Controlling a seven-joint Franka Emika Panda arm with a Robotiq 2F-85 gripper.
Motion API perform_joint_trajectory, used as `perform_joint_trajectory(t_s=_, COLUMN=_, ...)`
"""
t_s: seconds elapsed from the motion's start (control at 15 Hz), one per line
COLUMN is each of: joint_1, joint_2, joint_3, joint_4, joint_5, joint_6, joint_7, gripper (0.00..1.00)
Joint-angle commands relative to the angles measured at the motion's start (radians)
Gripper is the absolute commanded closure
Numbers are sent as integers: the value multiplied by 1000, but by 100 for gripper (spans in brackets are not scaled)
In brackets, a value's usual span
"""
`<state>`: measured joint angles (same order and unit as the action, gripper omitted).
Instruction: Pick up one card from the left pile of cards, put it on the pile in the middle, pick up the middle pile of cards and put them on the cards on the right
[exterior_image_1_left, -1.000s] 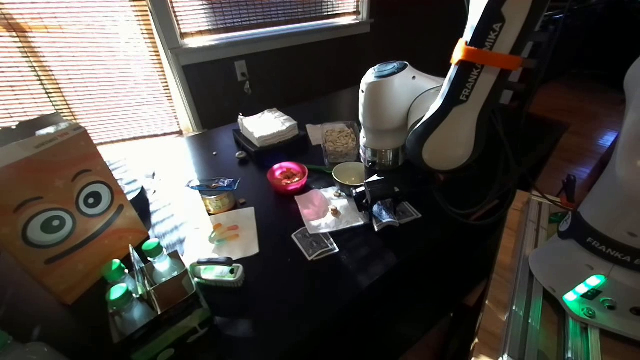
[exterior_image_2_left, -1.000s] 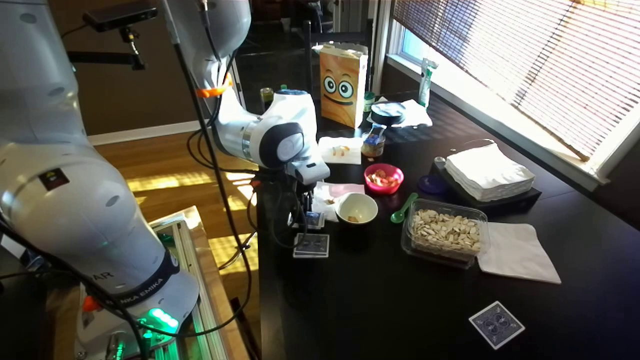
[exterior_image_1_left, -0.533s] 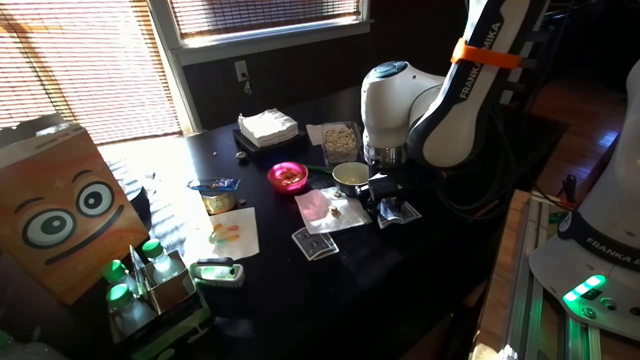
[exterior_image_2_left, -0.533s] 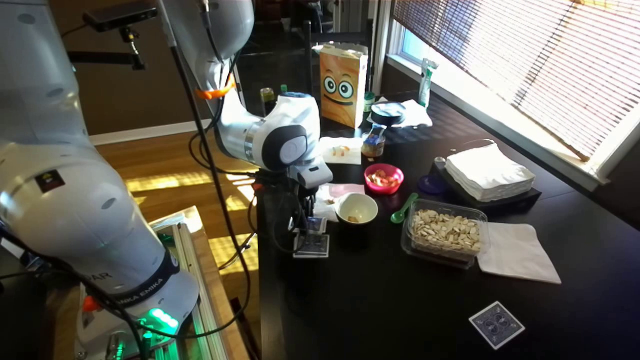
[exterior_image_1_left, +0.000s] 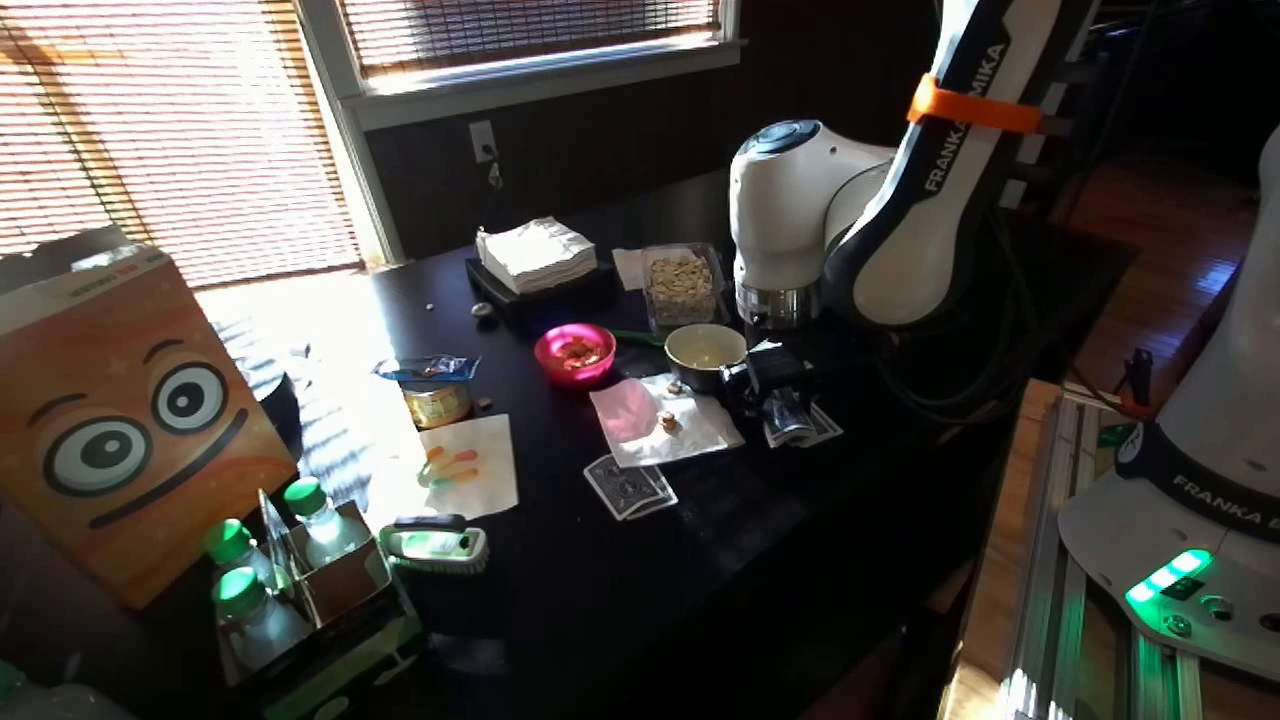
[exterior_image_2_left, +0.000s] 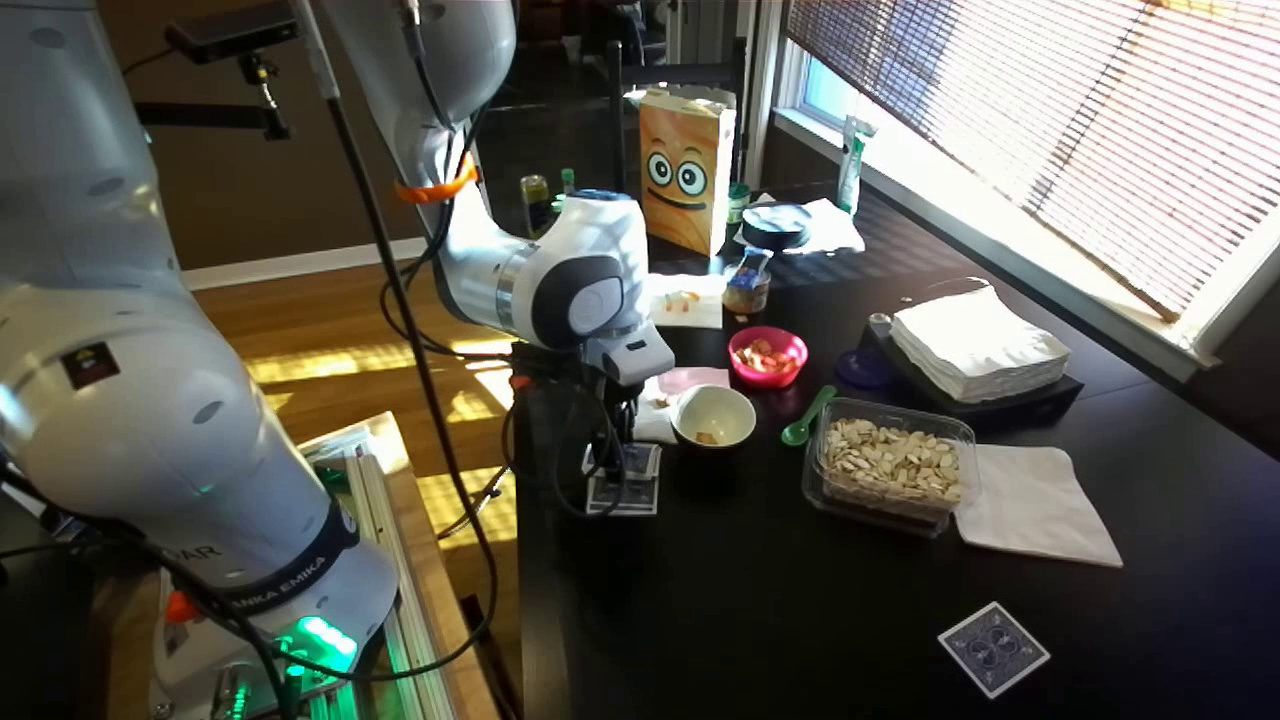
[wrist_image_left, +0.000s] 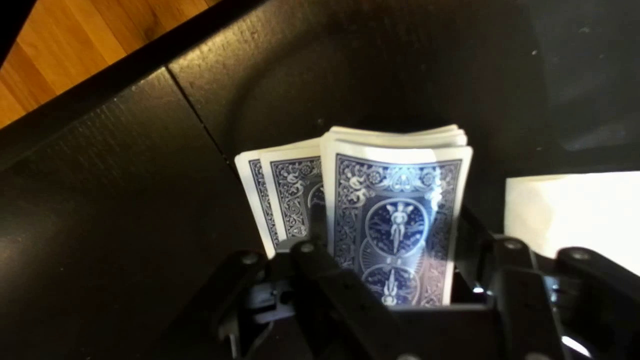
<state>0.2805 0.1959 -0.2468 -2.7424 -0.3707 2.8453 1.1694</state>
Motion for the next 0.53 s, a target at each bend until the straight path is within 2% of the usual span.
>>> perform_joint_trajectory(t_s=0.0, joint_1=-31, joint_2=-11, joint_3=-1, joint_4=2, joint_5=-48, joint_6=-20, joint_7=-11, gripper=38)
perform_joint_trajectory(t_s=0.47, joint_1=-70, joint_2=-5, joint_3=0, joint_4=1, joint_5=-46, joint_6=-24, joint_7=-72, gripper=35)
